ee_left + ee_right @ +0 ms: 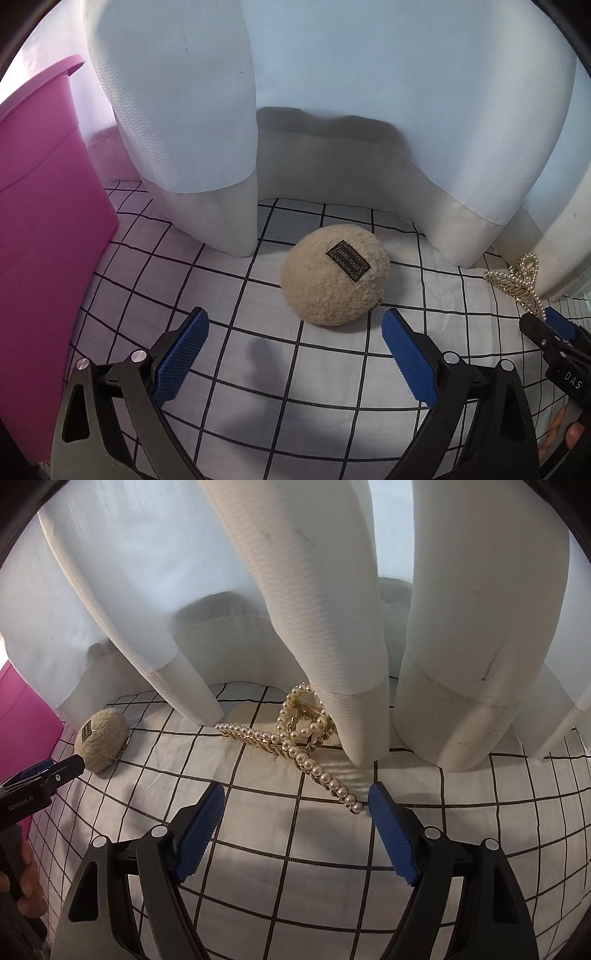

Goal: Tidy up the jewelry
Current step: 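Grasp the beige fluffy pouch with the left tool while the right tool grasps the pearl clip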

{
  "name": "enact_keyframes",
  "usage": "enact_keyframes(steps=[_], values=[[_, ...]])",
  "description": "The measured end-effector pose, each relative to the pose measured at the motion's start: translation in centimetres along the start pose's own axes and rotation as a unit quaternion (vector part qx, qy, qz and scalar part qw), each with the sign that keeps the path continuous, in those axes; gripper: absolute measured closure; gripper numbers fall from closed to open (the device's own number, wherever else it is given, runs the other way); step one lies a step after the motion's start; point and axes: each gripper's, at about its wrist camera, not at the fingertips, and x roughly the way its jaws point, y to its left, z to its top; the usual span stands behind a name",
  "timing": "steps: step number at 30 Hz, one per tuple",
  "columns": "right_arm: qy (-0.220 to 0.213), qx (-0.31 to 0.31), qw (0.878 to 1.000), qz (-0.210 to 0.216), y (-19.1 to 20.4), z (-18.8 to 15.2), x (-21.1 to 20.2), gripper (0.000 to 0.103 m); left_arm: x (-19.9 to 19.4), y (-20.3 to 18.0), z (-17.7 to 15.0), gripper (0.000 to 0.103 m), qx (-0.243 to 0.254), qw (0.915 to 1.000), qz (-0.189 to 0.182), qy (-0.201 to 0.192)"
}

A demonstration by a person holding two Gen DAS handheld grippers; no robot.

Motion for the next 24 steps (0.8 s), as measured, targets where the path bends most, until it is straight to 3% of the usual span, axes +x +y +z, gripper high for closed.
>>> enact_keyframes(steps=[14,24], values=[[-0.004,0.025,0.999,-0.039,0.8,1.4,2.9,0.027,2.8,-1.5,2.0,0.01,0.02,0.9997,-0.016,-0.002],[-0.006,-0.009,0.997,-0.078,2.9,2.2,4.4,0.027,4.5,-2.5,2.9,0.01,0.005,0.9996,-0.023,0.013]])
